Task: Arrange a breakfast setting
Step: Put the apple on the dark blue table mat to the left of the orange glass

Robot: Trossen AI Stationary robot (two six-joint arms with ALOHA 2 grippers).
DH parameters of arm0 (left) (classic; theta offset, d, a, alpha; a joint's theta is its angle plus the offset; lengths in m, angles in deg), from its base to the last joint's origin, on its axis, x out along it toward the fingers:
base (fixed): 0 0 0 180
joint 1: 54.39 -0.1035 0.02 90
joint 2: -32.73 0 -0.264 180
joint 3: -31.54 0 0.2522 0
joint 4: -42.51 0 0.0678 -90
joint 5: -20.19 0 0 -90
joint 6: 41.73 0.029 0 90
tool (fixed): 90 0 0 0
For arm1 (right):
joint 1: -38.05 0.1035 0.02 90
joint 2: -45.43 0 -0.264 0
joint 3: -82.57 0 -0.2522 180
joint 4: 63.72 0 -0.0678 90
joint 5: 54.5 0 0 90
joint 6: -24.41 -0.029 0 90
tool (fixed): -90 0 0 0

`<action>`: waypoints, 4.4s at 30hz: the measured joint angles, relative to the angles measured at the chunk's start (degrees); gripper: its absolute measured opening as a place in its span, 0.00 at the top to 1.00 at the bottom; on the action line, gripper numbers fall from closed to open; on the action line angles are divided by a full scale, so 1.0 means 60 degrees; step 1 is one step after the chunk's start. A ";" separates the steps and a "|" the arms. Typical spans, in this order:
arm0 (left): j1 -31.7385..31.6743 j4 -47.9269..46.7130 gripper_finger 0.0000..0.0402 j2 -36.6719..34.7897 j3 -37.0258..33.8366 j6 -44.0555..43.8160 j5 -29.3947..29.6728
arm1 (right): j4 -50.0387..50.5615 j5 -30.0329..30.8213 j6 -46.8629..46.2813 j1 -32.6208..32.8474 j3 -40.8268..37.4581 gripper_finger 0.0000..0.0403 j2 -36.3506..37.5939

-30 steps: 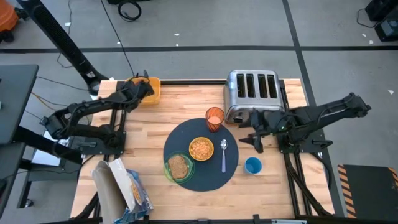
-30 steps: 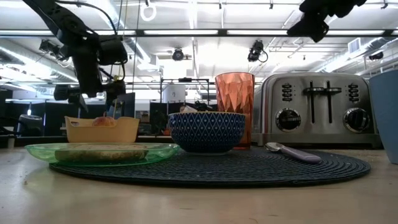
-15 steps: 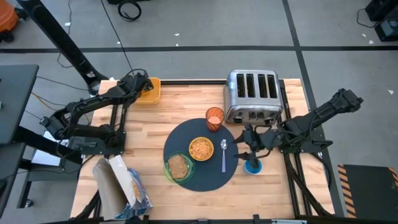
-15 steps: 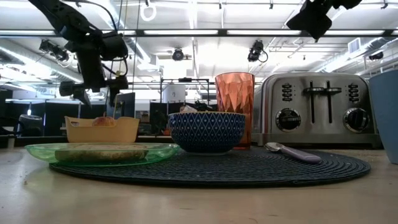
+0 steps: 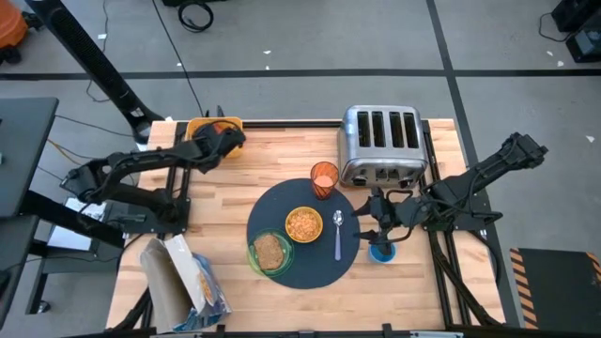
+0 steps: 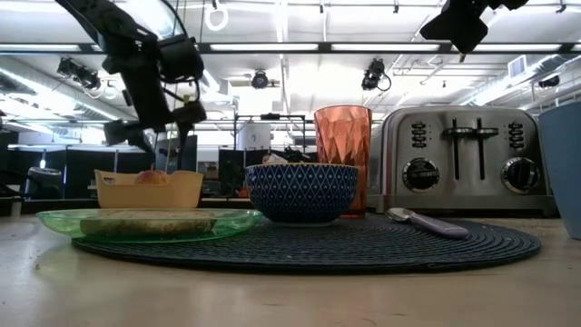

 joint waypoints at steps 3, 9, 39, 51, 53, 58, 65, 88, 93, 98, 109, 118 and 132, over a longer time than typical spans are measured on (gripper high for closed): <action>-0.0009 0.0757 0.39 0.0483 -0.0003 -0.0359 -0.0146 | 0.0000 0.0006 0.0035 -0.0032 0.0000 0.29 0.0000; 0.0327 0.1042 0.45 0.1869 0.0875 -0.0665 -0.0232 | 0.0008 -0.0088 0.0135 -0.0109 0.0000 0.29 0.0000; -0.1995 -0.4346 0.50 0.3107 0.3613 -0.3198 -0.0129 | 0.0914 -0.0522 -0.0867 0.0915 0.0000 0.29 0.0000; -0.2588 -0.3664 0.48 0.3122 0.2943 -0.2619 -0.0272 | 0.1010 -0.0255 -0.1075 0.1107 0.0000 0.29 0.0000; -0.2647 -0.3259 0.48 0.3122 0.2705 -0.2515 -0.0296 | 0.1009 -0.0255 -0.1078 0.1107 0.0000 0.29 0.0000; -0.2822 -0.1983 0.48 0.3122 0.2403 -0.1535 -0.0294 | 0.1013 -0.0255 -0.1080 0.1038 0.0000 0.29 0.0000; -0.3063 -0.1680 0.51 0.3122 0.2385 -0.0872 -0.0301 | 0.1013 -0.0251 -0.1115 0.0838 0.0000 0.29 0.0000; -0.3045 -0.1672 0.93 0.3122 0.2385 -0.0559 -0.0024 | 0.1013 -0.0105 -0.1326 0.0827 0.0000 0.29 0.0000; -0.2984 -0.1685 0.95 0.3122 0.2385 -0.0559 -0.0024 | 0.1013 -0.0105 -0.1317 0.0827 0.0000 0.29 0.0000; -0.2942 -0.1762 0.95 0.3011 0.2385 -0.0573 -0.0156 | 0.1013 -0.0105 -0.1308 0.0827 0.0000 0.29 0.0000; -0.2384 -0.1970 0.95 0.2604 0.2389 -0.0580 -0.0198 | 0.1016 -0.0109 -0.1293 0.0838 0.0000 0.29 0.0000; -0.1883 -0.2643 0.95 0.1872 0.2389 -0.0570 -0.0123 | 0.1020 -0.0043 -0.1293 0.1028 0.0004 0.29 0.0000; -0.1037 -0.2964 0.95 0.0451 0.2389 -0.0199 0.0092 | 0.1017 0.0208 -0.1290 0.1147 0.0004 0.29 0.0000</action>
